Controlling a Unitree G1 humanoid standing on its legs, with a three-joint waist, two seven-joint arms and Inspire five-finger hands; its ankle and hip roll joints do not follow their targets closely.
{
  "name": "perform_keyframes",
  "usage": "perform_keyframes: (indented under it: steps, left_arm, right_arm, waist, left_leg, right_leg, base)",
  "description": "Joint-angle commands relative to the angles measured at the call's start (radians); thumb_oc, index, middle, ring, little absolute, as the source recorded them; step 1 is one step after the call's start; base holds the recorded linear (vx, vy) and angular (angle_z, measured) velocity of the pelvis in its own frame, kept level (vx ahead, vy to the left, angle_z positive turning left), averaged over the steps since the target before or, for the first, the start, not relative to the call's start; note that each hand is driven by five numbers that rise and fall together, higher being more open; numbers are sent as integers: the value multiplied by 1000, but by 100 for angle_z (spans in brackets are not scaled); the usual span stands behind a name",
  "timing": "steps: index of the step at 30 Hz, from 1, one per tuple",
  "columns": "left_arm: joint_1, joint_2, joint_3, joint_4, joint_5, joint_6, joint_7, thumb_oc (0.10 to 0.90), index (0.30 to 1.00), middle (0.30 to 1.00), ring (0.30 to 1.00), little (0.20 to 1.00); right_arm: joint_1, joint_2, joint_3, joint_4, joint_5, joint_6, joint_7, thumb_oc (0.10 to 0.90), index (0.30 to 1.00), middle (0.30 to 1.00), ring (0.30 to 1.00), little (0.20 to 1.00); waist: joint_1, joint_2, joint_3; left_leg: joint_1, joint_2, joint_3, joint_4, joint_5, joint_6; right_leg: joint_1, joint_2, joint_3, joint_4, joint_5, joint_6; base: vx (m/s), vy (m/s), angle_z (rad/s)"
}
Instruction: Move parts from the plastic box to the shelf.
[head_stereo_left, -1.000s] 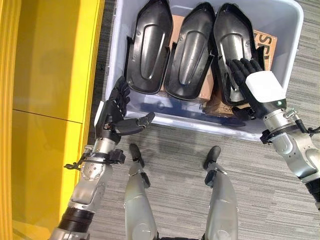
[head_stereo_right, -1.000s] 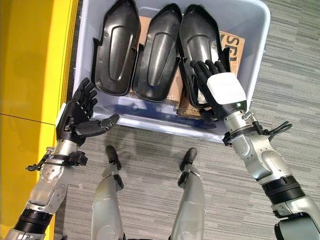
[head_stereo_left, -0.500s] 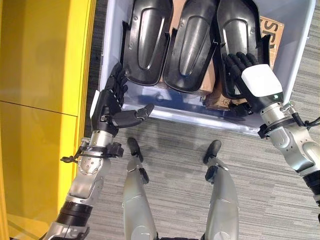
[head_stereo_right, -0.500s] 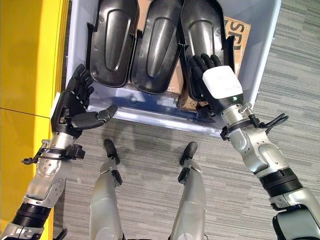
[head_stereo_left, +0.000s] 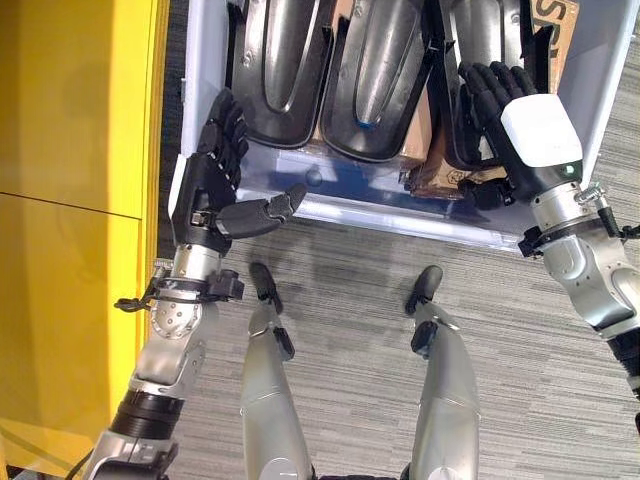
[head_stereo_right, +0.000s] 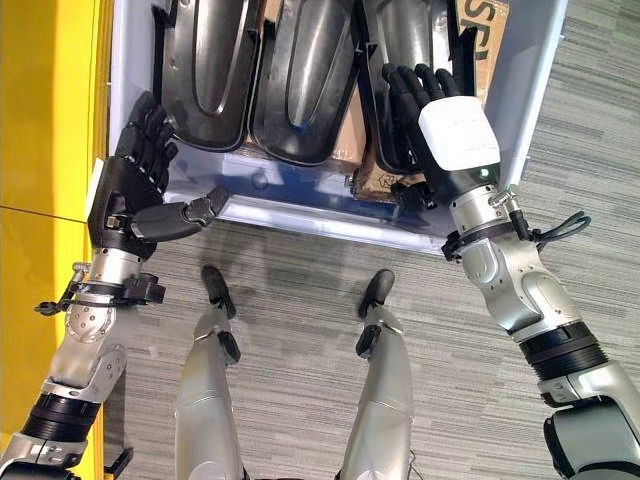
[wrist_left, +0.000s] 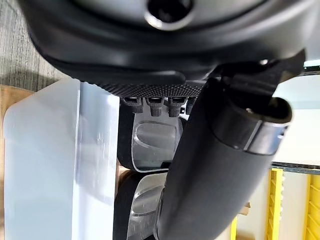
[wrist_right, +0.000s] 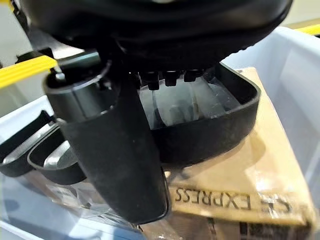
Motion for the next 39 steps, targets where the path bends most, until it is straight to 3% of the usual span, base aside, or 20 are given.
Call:
perform_keyframes:
  steps: [1,8,11,16,21,25,29,33,39]
  left_arm:
    - [21,-20,-39,-30,16,-11,-3,900,1000,1000,1000,1000]
    - [20,-27,-35,-33,23,-19,-1,900,1000,1000,1000,1000]
    - [22,-30,-29,-32,36,-50,14,900,1000,1000,1000,1000]
    - [17,-30,-28,-31,38,-47,16,900,1000,1000,1000,1000]
    - [14,-20,-37,-19,24,-59,5,900,1000,1000,1000,1000]
    - [29,-19,-35,-31,20,-64,-4,900,1000,1000,1000,1000]
    - [73,-31,-19,-64,22,-78,-18,900,1000,1000,1000,1000]
    - [115,-42,-2,-84,39,-96,2,900,1000,1000,1000,1000]
    - [177,-47,26,-103,-18,-93,-55,900,1000,1000,1000,1000]
  right_arm:
    - [-52,43,0,206,8,154,32,400,300,300,300,300]
    - [-40,68,-14,228,21,149,19,400,300,300,300,300]
    - [-46,65,-8,221,-96,132,12,400,300,300,300,300]
    - [-49,60,20,240,-115,165,9,400,300,300,300,300]
    - [-55,54,59,308,-139,152,-24,400,300,300,300,300]
    - [-49,51,69,302,-155,98,-55,400,300,300,300,300]
    - [22,75,22,167,-142,36,-110,400,300,300,300,300]
    - [113,101,-46,11,-259,-63,-250,400,300,300,300,300]
    - [212,116,-144,-70,-266,-71,-386,400,300,300,300,300]
  waist:
    - [48,32,-9]
    - [47,34,-9]
    - [48,33,-9]
    - [49,30,-9]
    - [52,32,-9]
    - [53,33,-9]
    - [39,24,-9]
    - [24,19,-9]
    - [15,10,-9]
  left_leg:
    - [-48,-51,24,16,-50,10]
    - [-55,-48,22,22,-50,9]
    - [-56,-46,22,24,-50,9]
    - [-57,-42,21,25,-49,7]
    - [-56,-40,20,25,-48,7]
    - [-28,-41,25,20,-49,9]
    - [56,-35,49,-42,-32,5]
    - [161,-35,74,-92,-22,6]
    - [362,-30,113,-190,-10,9]
  right_leg:
    - [-27,42,-35,164,-136,23]
    - [-34,41,-32,173,-139,22]
    - [-35,41,-32,177,-141,22]
    - [-35,41,-34,173,-136,24]
    - [-30,40,-37,166,-133,23]
    - [-6,42,-39,155,-131,21]
    - [59,58,-37,99,-121,23]
    - [139,67,-27,77,-127,29]
    - [308,77,-25,13,-136,39]
  base:
    - [6,7,-5]
    - [3,1,-2]
    - [4,2,1]
    - [0,0,0]
    - [0,0,0]
    - [0,0,0]
    - [4,45,-4]
    - [24,76,-4]
    - [27,80,-3]
